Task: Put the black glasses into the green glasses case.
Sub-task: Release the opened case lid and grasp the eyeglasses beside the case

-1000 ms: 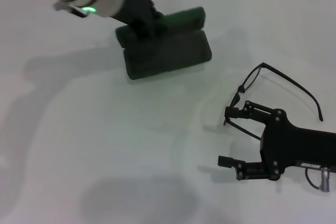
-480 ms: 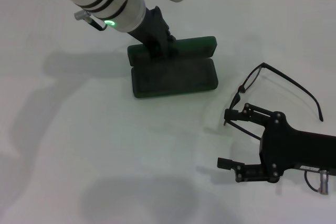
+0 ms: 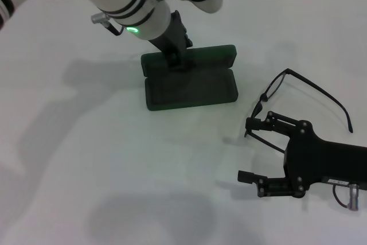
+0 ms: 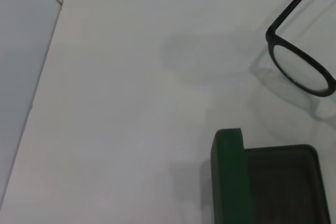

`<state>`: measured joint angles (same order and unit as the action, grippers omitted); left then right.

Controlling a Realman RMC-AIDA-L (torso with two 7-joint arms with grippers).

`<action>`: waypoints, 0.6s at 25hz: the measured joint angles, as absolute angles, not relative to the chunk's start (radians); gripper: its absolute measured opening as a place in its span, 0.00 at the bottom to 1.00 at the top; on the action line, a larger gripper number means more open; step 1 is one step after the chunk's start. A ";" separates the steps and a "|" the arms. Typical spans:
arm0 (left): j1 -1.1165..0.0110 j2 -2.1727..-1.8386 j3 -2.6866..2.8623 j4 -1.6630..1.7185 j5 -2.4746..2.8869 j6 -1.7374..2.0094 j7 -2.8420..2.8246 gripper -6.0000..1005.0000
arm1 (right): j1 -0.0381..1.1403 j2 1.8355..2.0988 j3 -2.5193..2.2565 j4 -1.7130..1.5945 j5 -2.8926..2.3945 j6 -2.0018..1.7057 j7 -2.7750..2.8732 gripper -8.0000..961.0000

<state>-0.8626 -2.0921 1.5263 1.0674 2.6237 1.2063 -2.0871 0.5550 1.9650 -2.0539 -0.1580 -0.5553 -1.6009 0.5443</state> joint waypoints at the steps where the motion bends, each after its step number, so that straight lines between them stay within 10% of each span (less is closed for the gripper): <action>1: -0.862 -2.092 1.532 1.075 2.620 1.206 -2.093 0.23 | 0.554 1.965 -2.054 -0.158 -0.555 -1.594 0.544 0.89; 11: -0.658 -2.092 1.365 1.215 1.959 1.211 -1.902 0.44 | 0.556 1.959 -1.969 -0.171 -0.543 -1.577 0.543 0.88; 15: -0.461 -2.089 1.303 1.131 1.531 1.236 -1.655 0.44 | 0.561 1.910 -1.874 -0.215 -0.554 -1.588 0.563 0.88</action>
